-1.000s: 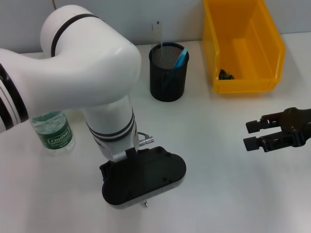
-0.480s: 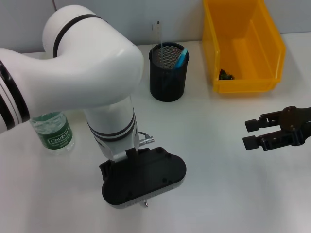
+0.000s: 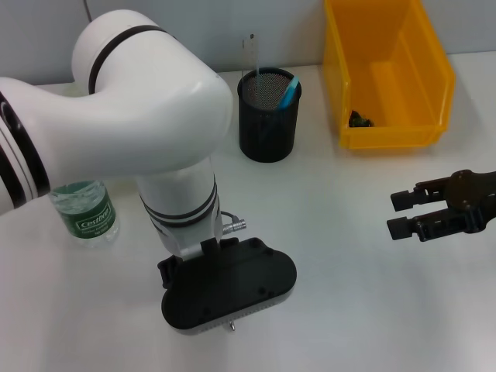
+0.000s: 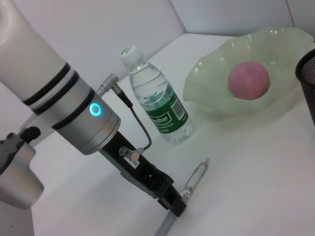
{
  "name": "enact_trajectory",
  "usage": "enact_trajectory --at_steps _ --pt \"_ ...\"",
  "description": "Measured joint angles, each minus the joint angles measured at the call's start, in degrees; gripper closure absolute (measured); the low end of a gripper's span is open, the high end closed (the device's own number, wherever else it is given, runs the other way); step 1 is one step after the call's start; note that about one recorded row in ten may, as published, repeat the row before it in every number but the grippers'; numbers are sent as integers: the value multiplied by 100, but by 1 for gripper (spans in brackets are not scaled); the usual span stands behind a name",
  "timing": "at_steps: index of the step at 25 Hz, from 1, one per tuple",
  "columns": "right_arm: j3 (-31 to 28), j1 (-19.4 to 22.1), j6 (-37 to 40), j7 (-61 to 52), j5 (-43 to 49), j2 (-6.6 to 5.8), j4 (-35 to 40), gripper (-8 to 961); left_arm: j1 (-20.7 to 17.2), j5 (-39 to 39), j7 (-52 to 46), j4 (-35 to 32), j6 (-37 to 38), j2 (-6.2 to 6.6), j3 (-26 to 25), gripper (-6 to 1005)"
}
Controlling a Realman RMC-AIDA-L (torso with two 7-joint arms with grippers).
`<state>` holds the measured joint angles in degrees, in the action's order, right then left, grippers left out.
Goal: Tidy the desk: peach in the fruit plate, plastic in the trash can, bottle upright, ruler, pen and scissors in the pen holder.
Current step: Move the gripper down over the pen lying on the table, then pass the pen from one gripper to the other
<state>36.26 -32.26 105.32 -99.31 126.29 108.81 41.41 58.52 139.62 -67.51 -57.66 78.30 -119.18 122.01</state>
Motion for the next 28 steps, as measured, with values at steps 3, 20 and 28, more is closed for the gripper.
enact_trajectory --at_steps 3,20,28 --pt "3 0 -1 0 0 0 -2 186 1 -14 34 1 -15 0 16 742" --pt "4 0 5 0 0 9 16 186 -17 -10 71 -19 -87 0 71 780" --pt "-22 -22 25 12 21 7 40 186 -87 52 -37 -226 -87 0 -56 866"
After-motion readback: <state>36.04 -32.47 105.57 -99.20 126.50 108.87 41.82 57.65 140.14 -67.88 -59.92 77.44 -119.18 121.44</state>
